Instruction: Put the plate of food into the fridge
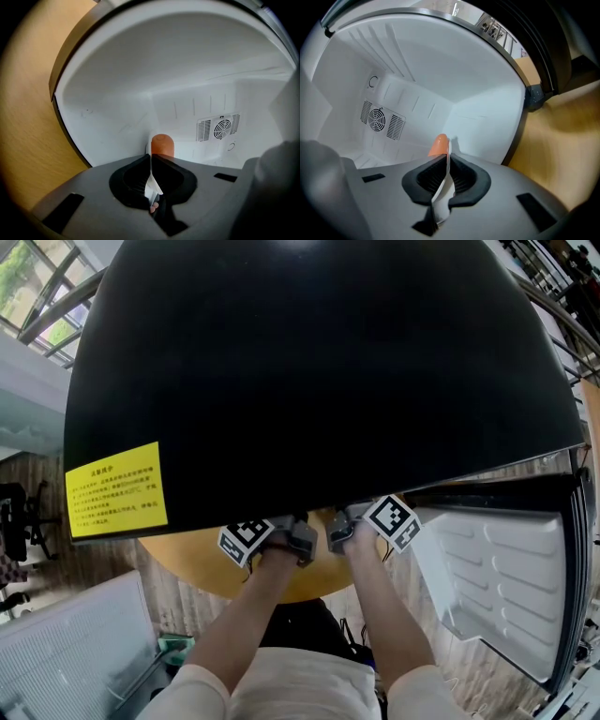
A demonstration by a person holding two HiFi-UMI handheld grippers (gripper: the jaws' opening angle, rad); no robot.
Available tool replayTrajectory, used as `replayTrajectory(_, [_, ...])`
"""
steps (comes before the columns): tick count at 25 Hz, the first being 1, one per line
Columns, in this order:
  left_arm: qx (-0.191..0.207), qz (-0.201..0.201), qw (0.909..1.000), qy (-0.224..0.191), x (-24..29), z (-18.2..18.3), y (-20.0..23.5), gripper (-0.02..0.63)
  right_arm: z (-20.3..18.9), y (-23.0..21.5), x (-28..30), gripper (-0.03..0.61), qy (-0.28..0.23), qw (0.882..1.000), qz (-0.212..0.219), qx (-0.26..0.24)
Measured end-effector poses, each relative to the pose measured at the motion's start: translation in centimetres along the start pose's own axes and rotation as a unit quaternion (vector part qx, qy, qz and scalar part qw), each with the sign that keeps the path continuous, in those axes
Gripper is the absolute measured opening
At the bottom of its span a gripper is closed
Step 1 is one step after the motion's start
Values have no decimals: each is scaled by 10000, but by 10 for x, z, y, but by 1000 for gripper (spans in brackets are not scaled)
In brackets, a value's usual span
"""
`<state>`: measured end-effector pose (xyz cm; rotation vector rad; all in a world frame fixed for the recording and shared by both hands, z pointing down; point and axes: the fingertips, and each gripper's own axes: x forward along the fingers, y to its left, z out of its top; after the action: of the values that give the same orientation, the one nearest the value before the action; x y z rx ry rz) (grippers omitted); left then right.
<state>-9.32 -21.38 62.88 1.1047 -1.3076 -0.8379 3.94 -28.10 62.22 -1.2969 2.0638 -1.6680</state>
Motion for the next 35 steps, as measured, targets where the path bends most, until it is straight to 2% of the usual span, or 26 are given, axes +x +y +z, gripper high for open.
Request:
replayTrajectory(16, [184,325,9992,140,2,-3,1,34,0,-1,2,41,9,9961,-434,-770])
replayTrajectory(22, [216,387,9986,285,-1,-8,9,38,1,-2,-2,52,-23,9946,-519,-898])
replayTrajectory(26, [224,325,9989,268,-4,-6,1,86,0,-3,-4,71,-51,9941,-532,-942])
replayTrajectory(35, [396,305,9983,309,-24,-4,6,92,-3,-6,-22,86,-87,9951,-500,-845])
